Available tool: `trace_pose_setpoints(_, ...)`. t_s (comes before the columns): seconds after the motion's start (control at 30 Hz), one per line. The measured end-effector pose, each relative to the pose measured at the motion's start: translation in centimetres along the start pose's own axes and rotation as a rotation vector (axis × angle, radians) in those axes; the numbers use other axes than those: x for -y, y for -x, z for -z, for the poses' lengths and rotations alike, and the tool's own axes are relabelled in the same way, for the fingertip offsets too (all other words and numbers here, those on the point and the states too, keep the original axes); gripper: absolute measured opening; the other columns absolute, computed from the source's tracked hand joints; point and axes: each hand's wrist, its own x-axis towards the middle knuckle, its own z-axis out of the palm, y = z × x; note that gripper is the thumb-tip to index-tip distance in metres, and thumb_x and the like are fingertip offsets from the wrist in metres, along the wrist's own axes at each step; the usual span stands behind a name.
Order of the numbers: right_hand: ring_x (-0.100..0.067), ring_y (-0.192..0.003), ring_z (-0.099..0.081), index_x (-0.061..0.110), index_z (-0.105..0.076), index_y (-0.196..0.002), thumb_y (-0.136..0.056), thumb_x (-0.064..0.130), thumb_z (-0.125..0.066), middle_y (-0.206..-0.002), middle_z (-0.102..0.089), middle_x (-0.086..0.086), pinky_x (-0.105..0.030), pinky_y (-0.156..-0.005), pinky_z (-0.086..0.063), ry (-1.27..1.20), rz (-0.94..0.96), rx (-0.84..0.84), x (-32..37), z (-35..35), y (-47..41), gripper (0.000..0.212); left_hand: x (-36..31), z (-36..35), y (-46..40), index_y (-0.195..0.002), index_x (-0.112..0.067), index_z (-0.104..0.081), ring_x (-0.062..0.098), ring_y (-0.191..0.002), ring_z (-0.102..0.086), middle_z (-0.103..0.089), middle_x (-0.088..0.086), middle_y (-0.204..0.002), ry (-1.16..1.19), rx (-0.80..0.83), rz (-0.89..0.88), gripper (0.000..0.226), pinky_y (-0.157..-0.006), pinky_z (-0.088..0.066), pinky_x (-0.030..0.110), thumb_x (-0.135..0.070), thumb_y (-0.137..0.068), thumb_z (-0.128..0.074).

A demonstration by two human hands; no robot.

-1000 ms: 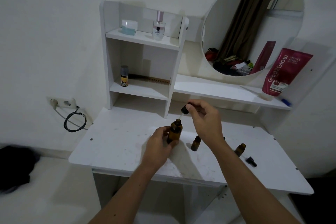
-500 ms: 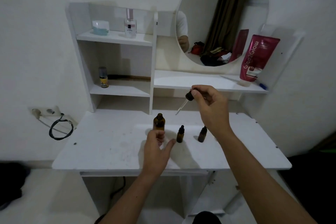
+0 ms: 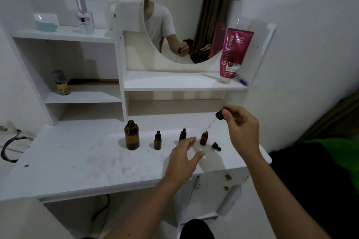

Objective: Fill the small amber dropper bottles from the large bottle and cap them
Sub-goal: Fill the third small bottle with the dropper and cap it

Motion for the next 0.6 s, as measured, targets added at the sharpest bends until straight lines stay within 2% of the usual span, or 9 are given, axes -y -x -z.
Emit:
trace_pose_setpoints(0.13,-0.001,-0.091,-0.075,0.015,-0.077,-0.108,-0.099,0.012,-0.07,-0.089,-0.077,0.023,-0.012,-0.085,-0.056,0.014,-0.006,-0.02,-1.3,0.9,-0.4,0.012,-0.6,-2.0,-1.5,-0.15,-0.024,-0.045,0.008,-0.136,-0.047,-0.05,-0.008,-0.15,-0.046,0.022,0.029,0.067,-0.115,-0.041,0.034,-0.046,-0.093,-0.071)
trace_pose_setpoints(0.3,-0.002,-0.094,-0.074,0.014,-0.077,-0.111,-0.099,0.015,-0.07,-0.097,-0.078,0.014,-0.015,-0.086,-0.057,0.031,-0.009,-0.005,-2.3,0.8,-1.2,0.014,-1.0,-3.3,-3.1,-0.154,-0.021,-0.039,0.01,-0.142,-0.04,-0.043,-0.007,-0.155,-0.073,0.018,0.054,0.067,-0.118,-0.036,0.03,-0.038,-0.096,-0.068)
trace_pose_setpoints(0.43,-0.005,-0.095,-0.075,0.015,-0.077,-0.11,-0.098,0.014,-0.071,-0.098,-0.078,0.01,-0.021,-0.088,-0.058,0.053,0.019,0.039,-3.2,0.1,-1.3,0.013,-0.5,-4.0,-4.2,-0.15,-0.017,-0.044,0.01,-0.136,-0.048,-0.051,-0.004,-0.149,-0.059,0.011,0.068,0.06,-0.114,-0.039,0.029,-0.029,-0.097,-0.069)
trace_pose_setpoints(0.6,-0.011,-0.094,-0.076,0.014,-0.077,-0.107,-0.097,0.009,-0.071,-0.097,-0.078,0.008,-0.029,-0.091,-0.06,0.065,0.028,0.127,-4.2,-0.6,-0.9,0.013,-0.2,-4.5,-5.0,-0.131,-0.019,-0.06,0.007,-0.118,-0.06,-0.064,-0.006,-0.128,-0.099,-0.027,0.02,0.035,-0.107,-0.047,0.027,-0.02,-0.097,-0.068)
